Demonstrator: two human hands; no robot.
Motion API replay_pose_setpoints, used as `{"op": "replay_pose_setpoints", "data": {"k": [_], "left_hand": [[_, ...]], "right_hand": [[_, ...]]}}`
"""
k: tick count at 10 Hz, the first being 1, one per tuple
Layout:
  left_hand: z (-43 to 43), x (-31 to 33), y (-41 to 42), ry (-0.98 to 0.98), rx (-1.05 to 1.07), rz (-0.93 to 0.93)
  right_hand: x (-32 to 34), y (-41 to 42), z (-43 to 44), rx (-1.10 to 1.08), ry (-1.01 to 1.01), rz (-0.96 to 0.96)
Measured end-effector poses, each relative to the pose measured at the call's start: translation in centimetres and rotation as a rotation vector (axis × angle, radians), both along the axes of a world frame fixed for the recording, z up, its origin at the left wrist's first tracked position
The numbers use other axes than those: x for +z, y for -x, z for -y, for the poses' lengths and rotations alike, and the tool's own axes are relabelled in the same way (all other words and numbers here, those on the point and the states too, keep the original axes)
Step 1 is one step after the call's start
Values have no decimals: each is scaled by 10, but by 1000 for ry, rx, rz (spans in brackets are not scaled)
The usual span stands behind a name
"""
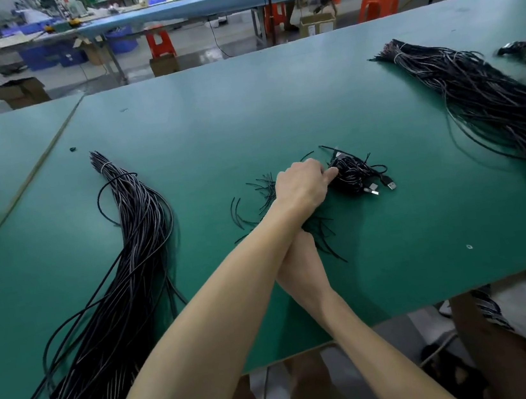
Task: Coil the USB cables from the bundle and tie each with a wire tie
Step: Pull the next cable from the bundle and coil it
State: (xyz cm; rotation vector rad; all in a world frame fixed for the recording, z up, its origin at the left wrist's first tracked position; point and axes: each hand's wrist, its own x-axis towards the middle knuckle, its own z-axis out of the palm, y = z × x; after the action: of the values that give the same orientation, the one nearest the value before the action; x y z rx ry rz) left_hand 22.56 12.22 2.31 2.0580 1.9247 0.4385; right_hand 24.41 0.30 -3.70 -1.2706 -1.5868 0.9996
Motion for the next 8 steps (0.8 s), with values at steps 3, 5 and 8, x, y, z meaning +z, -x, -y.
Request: {"op": "replay_pose_setpoints", "data": {"k": [3,5,8], "left_hand": [[36,5,81,-142,199,218],[86,-1,166,-99,429,-478],[107,9,196,-40,455,-459]], "right_hand": [[7,4,-1,54,-6,-5],[9,6,0,52,-32,8],[8,7,-3,67,-12,27]]}}
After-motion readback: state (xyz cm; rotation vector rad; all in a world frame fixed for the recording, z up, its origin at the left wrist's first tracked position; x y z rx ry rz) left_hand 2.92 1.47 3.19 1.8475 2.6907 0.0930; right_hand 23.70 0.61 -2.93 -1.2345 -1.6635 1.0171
